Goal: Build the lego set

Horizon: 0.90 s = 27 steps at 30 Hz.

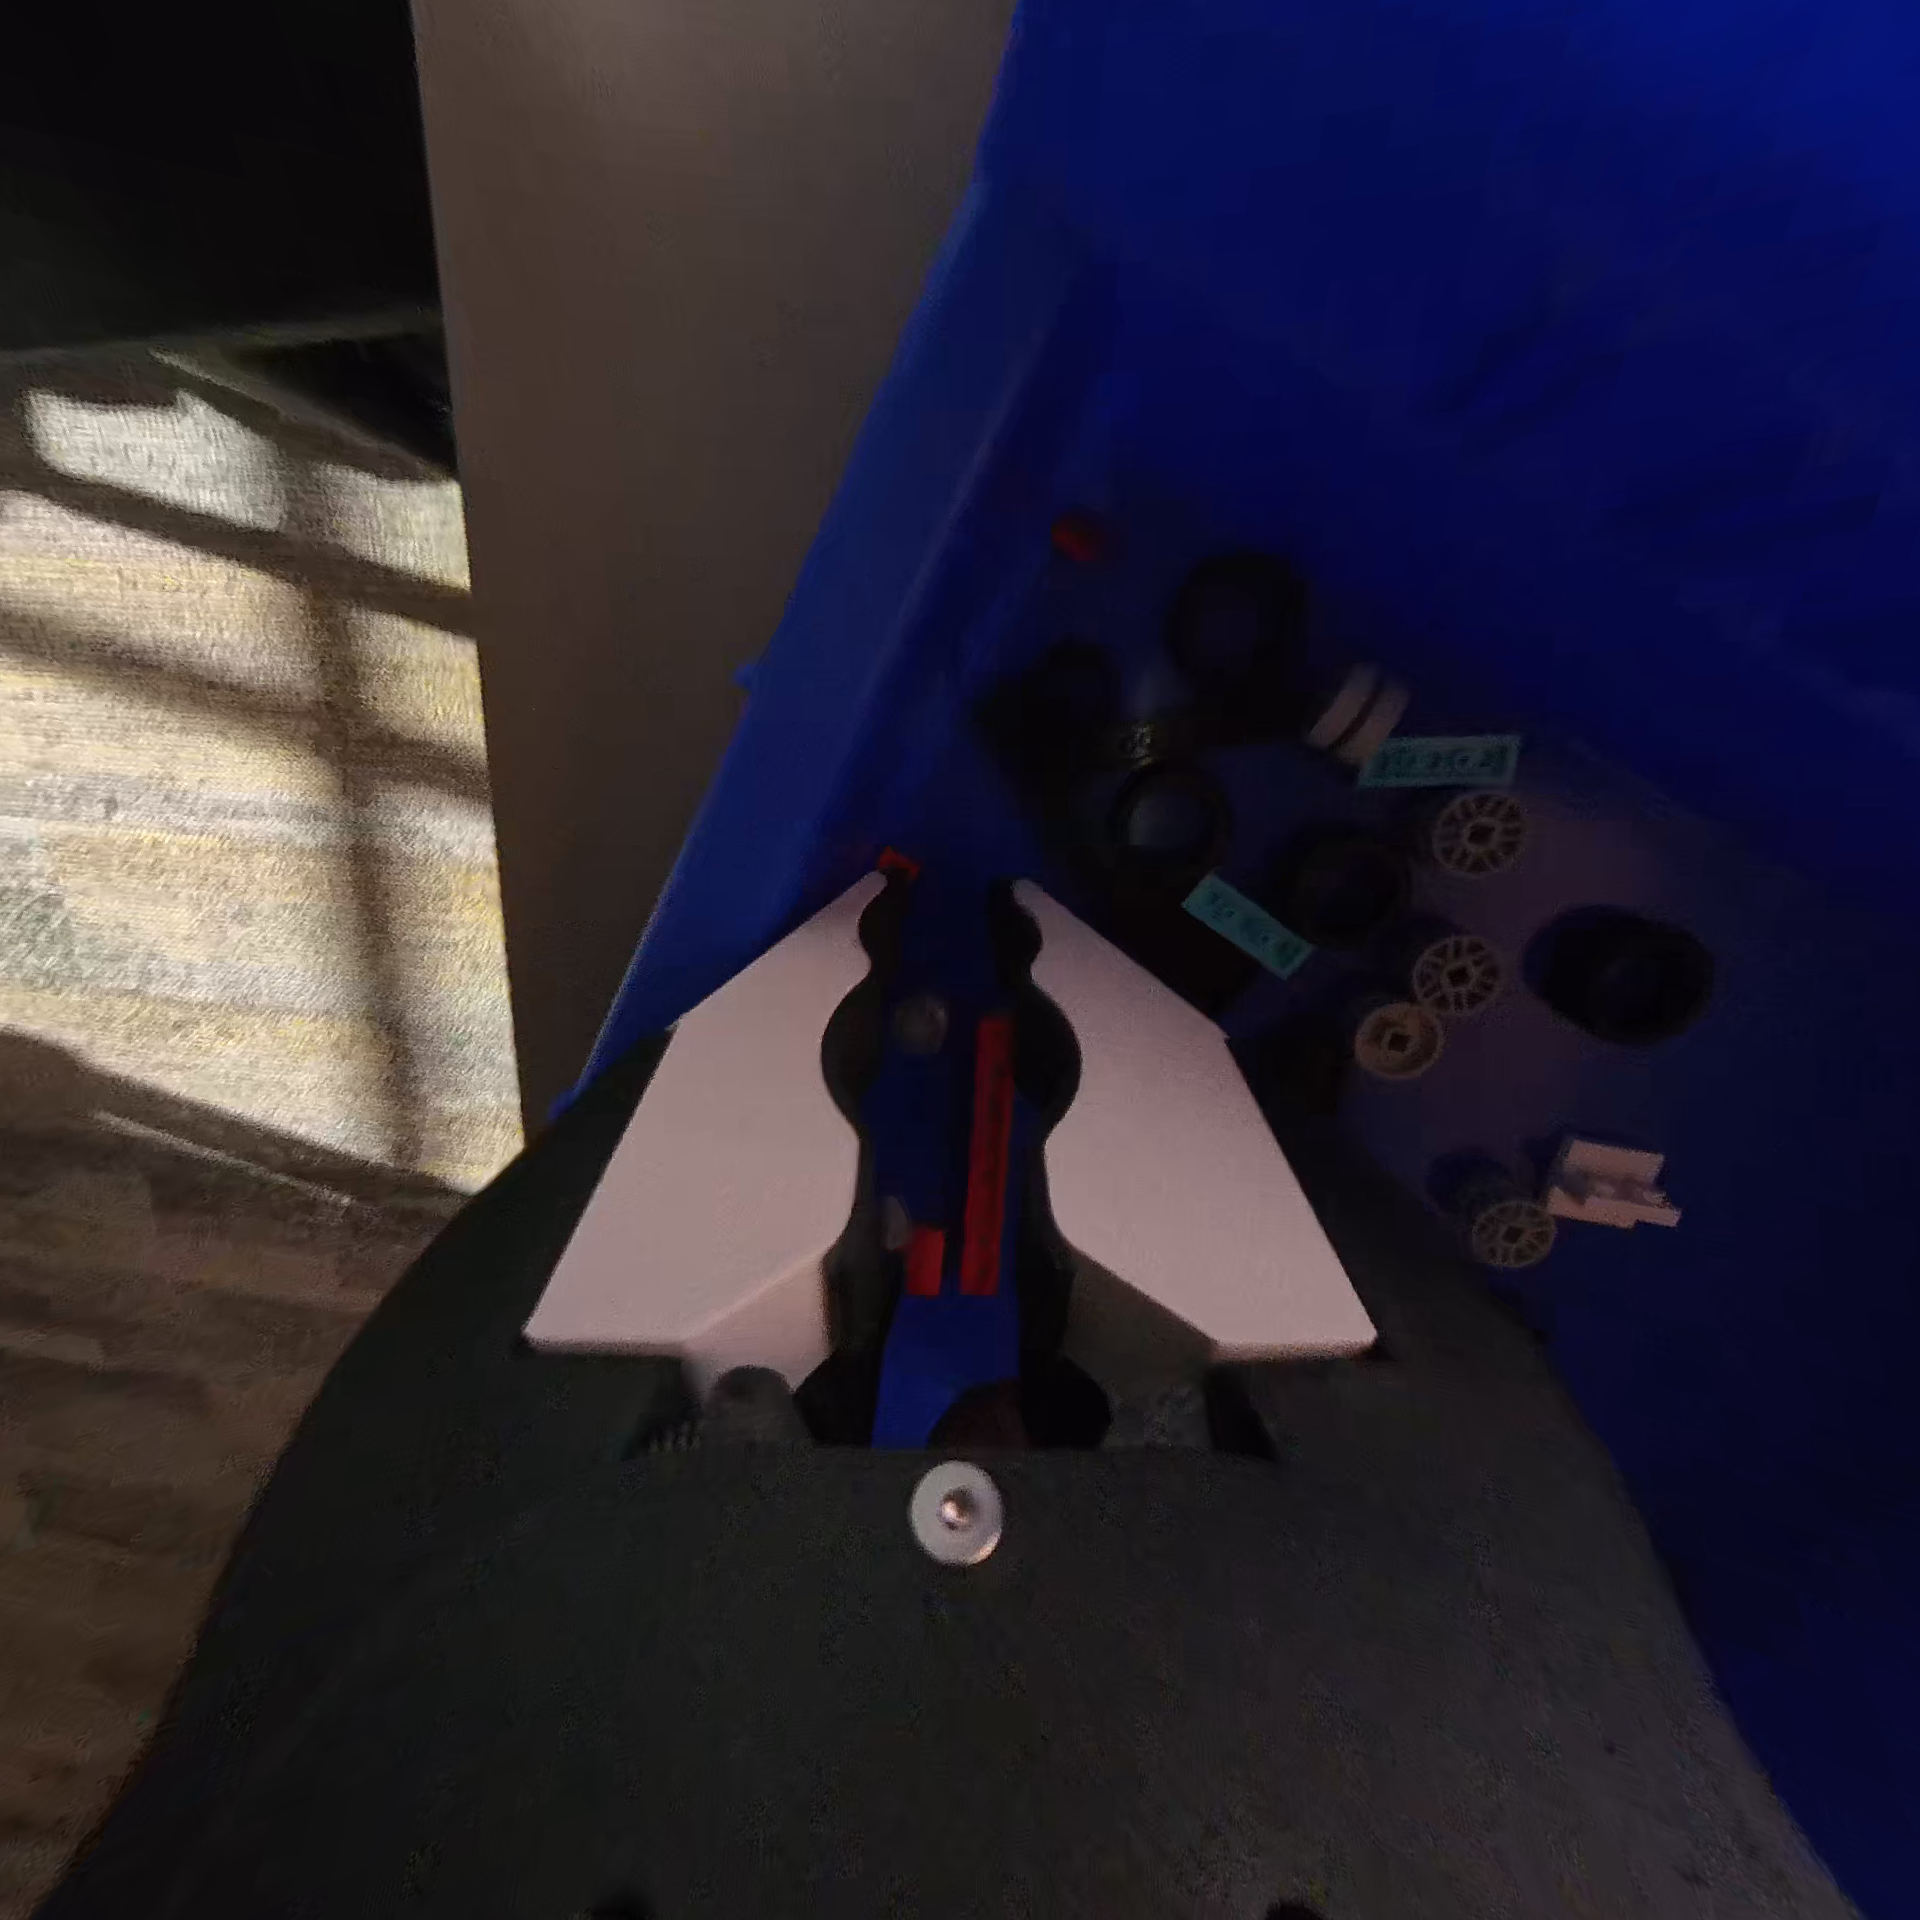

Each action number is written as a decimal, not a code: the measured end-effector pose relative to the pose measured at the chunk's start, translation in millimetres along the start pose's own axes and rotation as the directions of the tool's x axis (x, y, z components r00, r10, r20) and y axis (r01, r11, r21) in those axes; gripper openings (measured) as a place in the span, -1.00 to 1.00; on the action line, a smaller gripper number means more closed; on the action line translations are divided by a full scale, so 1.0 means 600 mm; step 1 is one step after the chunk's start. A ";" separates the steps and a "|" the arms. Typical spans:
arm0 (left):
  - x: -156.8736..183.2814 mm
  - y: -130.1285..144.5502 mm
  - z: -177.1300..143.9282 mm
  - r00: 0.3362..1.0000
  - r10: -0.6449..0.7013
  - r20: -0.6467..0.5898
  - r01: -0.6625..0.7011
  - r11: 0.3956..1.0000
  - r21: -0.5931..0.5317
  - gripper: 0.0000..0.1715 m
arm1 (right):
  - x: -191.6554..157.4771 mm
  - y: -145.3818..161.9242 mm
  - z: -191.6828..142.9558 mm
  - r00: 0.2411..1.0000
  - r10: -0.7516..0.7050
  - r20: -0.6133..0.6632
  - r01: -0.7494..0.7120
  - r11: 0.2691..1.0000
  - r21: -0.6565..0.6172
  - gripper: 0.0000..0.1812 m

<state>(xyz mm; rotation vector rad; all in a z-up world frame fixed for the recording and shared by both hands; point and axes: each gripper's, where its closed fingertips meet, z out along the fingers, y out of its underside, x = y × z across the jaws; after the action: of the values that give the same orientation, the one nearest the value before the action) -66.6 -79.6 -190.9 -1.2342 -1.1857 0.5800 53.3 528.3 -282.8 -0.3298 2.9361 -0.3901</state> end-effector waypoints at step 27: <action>0.004 -0.017 -0.014 0.999 -0.025 -0.046 0.029 0.997 0.071 -0.37 | 0.030 0.023 -0.023 0.982 0.002 -0.188 -0.018 0.996 -0.087 -0.88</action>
<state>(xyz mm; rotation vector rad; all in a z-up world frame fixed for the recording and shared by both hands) -60.4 -83.9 -179.8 -1.1632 -1.1326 0.5669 30.6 540.1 -275.9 -0.3048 3.1451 -0.3059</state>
